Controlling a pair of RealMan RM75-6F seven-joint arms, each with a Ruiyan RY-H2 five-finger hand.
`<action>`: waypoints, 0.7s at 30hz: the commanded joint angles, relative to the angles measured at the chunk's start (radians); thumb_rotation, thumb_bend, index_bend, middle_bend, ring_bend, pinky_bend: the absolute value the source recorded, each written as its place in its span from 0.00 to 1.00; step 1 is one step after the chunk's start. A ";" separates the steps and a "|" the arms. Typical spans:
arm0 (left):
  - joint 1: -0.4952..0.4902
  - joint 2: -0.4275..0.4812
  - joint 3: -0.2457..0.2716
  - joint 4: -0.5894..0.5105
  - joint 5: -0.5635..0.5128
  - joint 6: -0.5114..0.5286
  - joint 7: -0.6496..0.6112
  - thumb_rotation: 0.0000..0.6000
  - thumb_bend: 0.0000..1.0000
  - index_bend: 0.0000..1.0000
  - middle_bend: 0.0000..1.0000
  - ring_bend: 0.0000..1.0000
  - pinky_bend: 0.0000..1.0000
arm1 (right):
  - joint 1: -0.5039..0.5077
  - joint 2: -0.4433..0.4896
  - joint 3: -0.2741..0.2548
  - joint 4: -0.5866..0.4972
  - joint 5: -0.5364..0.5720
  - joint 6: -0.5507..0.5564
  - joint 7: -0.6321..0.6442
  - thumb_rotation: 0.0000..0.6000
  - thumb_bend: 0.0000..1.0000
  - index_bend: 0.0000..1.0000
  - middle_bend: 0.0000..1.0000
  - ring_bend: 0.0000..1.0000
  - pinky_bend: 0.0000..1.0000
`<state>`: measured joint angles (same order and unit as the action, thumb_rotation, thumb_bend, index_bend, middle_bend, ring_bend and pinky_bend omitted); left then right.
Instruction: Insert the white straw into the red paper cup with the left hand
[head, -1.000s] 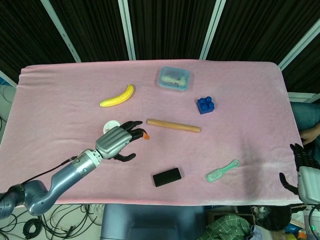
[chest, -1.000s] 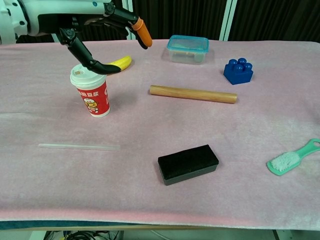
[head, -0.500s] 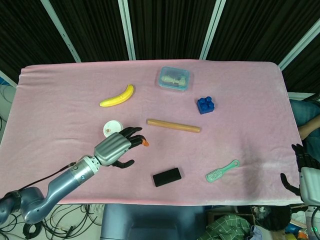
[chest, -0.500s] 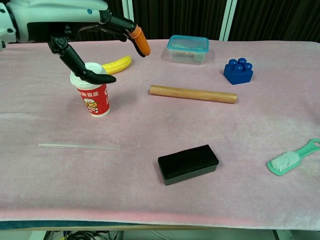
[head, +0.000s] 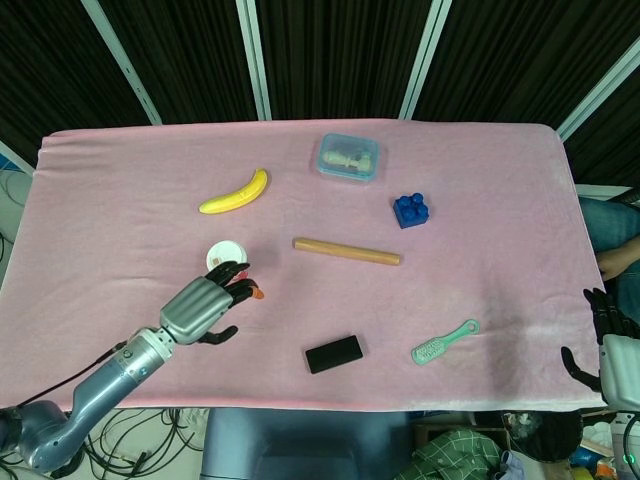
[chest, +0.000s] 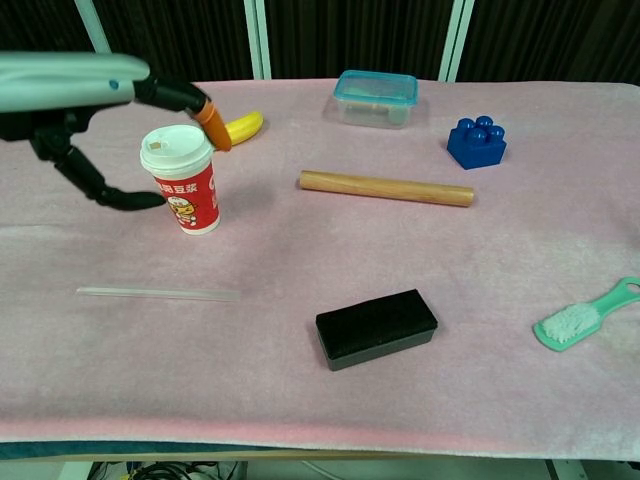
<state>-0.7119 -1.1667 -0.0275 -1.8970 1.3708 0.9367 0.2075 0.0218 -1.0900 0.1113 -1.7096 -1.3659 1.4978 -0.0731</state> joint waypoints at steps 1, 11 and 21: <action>0.051 -0.041 0.042 0.008 -0.048 0.036 0.076 1.00 0.33 0.28 0.22 0.02 0.06 | -0.001 0.001 0.000 -0.002 0.000 0.001 0.000 1.00 0.28 0.03 0.05 0.16 0.20; 0.011 -0.195 0.051 0.105 -0.176 -0.060 0.218 1.00 0.33 0.31 0.21 0.02 0.05 | -0.001 0.000 0.001 0.001 0.003 0.001 -0.004 1.00 0.28 0.03 0.05 0.16 0.20; 0.019 -0.314 0.043 0.225 -0.229 0.009 0.321 1.00 0.34 0.36 0.21 0.02 0.04 | 0.000 0.004 0.007 0.009 0.015 -0.005 0.013 1.00 0.28 0.03 0.05 0.16 0.20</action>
<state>-0.7020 -1.4561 0.0208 -1.6926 1.1509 0.9143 0.5051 0.0215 -1.0858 0.1187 -1.7010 -1.3514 1.4933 -0.0605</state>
